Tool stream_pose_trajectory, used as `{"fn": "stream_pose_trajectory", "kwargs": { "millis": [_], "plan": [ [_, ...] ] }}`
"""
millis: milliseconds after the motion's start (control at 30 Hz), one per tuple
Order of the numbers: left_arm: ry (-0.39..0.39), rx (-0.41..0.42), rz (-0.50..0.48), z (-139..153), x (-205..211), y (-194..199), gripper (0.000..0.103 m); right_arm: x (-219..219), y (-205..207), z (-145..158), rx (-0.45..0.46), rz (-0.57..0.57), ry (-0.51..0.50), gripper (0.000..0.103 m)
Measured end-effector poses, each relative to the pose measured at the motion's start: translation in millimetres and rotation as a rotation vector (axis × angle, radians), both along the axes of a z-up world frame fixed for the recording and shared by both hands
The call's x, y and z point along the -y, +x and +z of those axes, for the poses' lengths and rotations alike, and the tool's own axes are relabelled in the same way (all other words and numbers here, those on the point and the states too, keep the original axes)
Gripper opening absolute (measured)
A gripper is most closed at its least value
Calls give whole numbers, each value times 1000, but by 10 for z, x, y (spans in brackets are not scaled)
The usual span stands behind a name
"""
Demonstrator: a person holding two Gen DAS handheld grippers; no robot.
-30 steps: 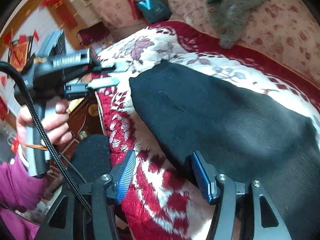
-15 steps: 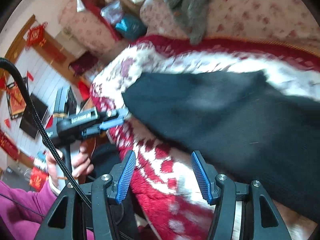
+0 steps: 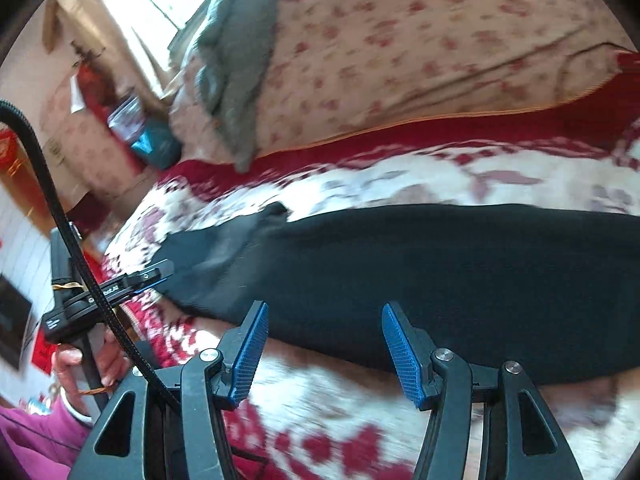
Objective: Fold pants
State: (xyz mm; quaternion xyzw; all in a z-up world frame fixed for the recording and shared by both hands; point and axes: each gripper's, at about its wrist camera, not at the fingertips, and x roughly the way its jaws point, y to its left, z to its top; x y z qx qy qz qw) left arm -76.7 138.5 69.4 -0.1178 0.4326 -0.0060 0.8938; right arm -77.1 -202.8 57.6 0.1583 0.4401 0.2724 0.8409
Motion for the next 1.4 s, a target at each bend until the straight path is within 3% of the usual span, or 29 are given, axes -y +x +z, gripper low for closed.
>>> {"fn": "stream_pose_trajectory", "kwargs": {
  "millis": [233, 533, 733, 867, 1067, 1267, 1400],
  "plan": [
    [30, 4, -126, 0, 603, 229, 48, 456, -93, 30, 1, -98, -39, 56],
    [24, -5, -331, -31, 1364, 509, 48, 1226, -338, -132, -100, -274, 8, 56],
    [-19, -44, -361, -94, 1600, 561, 48, 1369, -431, -89, -84, -292, 12, 56],
    [-43, -66, -312, -105, 1403, 478, 48, 1145, -306, -68, -70, -220, 51, 56],
    [-63, -53, -173, -7, 756, 347, 48, 565, -93, -57, -39, -81, 94, 56],
    [-101, -29, -12, 42, 34, 52, 48, -60, -7, -138, -121, 99, 201, 56],
    [-153, -13, 150, 4, -557, -256, 48, -374, -2, -289, -192, 171, 257, 56]
  ]
}}
